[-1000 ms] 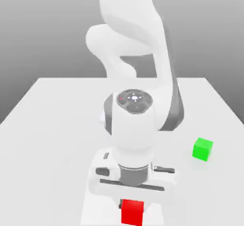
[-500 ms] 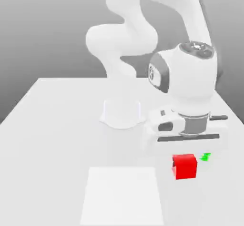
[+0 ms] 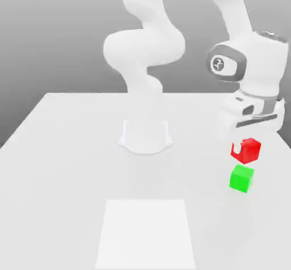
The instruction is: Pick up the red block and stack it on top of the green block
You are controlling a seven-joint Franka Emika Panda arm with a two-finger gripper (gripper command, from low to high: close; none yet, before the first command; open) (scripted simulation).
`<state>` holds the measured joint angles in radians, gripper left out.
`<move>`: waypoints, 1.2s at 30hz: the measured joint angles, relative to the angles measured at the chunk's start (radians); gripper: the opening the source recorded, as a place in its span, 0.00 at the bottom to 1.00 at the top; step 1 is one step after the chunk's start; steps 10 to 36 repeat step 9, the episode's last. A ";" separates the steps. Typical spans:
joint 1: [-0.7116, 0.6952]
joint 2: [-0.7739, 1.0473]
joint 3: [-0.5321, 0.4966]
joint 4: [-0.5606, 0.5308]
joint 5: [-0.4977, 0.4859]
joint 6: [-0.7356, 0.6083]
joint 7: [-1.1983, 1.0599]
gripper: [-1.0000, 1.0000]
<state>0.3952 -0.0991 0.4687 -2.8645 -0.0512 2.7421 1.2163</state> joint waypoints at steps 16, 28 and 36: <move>-0.031 0.146 -0.014 0.007 -0.180 0.129 0.127 0.00; -0.031 0.146 -0.014 0.007 -0.180 0.129 0.127 0.00; -0.031 0.146 -0.014 0.007 -0.180 0.129 0.127 0.00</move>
